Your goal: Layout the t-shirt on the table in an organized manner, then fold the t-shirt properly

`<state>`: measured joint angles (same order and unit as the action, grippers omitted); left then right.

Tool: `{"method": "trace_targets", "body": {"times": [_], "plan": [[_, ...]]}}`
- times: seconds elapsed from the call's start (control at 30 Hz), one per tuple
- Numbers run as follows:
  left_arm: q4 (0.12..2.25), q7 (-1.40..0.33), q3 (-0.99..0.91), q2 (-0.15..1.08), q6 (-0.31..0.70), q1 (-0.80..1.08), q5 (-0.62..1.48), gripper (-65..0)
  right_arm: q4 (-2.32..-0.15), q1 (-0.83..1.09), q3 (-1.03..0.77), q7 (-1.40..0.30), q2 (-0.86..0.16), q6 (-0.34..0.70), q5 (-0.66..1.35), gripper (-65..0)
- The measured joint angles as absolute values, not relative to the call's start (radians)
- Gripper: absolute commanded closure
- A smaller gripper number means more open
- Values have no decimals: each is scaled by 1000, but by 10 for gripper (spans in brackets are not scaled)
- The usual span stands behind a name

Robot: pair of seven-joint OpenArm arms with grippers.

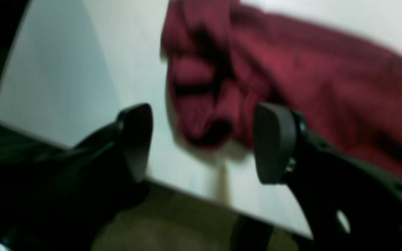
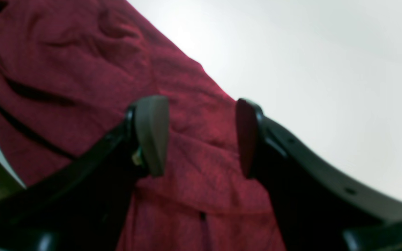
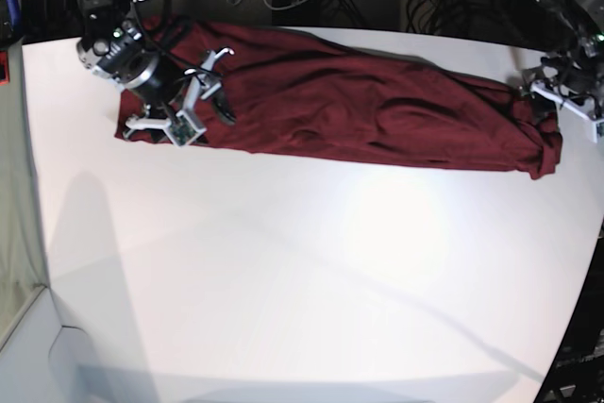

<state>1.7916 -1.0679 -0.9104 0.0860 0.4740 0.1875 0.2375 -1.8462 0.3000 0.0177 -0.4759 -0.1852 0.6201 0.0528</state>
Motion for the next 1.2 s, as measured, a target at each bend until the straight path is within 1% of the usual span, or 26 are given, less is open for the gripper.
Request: {"method": "trace_targets", "body": {"times": [0.1, 0.27, 0.47, 0.5, 0.53, 0.57, 0.6, 0.67, 0.7, 0.83, 0.87, 1.13, 1.2], "plan": [[1770, -1035, -909, 82, 475, 210, 266, -437, -1847, 300, 21, -475, -181, 620, 53, -318], [1736, -1035, -907, 61, 475, 207, 263, -437, -1847, 300, 22, -475, -182, 620, 53, -318], [1654, -1021, -904, 70, 475, 156, 263, -433, -1847, 300, 22, -476, -182, 620, 53, -318], [1641, -1022, -904, 69, 475, 150, 261, -422, -1847, 300, 22, -475, -182, 620, 53, -317], [1635, -1026, -904, 68, 474, 148, 260, -395, -1847, 300, 22, -474, -182, 620, 54, -317], [1632, -1032, -904, 68, 474, 146, 259, -346, -1847, 300, 22, -475, -183, 620, 54, -317], [1629, -1032, -904, 69, 475, 143, 260, -279, -1847, 303, 22, -475, -183, 620, 53, -317], [1625, -1032, -909, 69, 475, 124, 259, -166, -1847, 308, 22, -475, -183, 620, 53, -317], [1625, -1032, -910, 69, 474, 110, 259, -127, -1847, 310, 22, -475, -183, 620, 53, -317], [1625, -1020, -910, 69, 475, 82, 268, -14, -1847, 309, 18, -475, -183, 620, 53, -316], [1626, -1022, -910, 69, 475, 83, 267, 0, -1847, 309, 18, -475, -183, 620, 53, -316], [1627, -1025, -914, 71, 471, 64, 262, 0, -1847, 309, 18, -475, -186, 620, 53, -316], [1628, -1031, -940, 68, 471, 65, 266, 0, -1847, 309, 18, -475, -186, 620, 53, -316]]}}
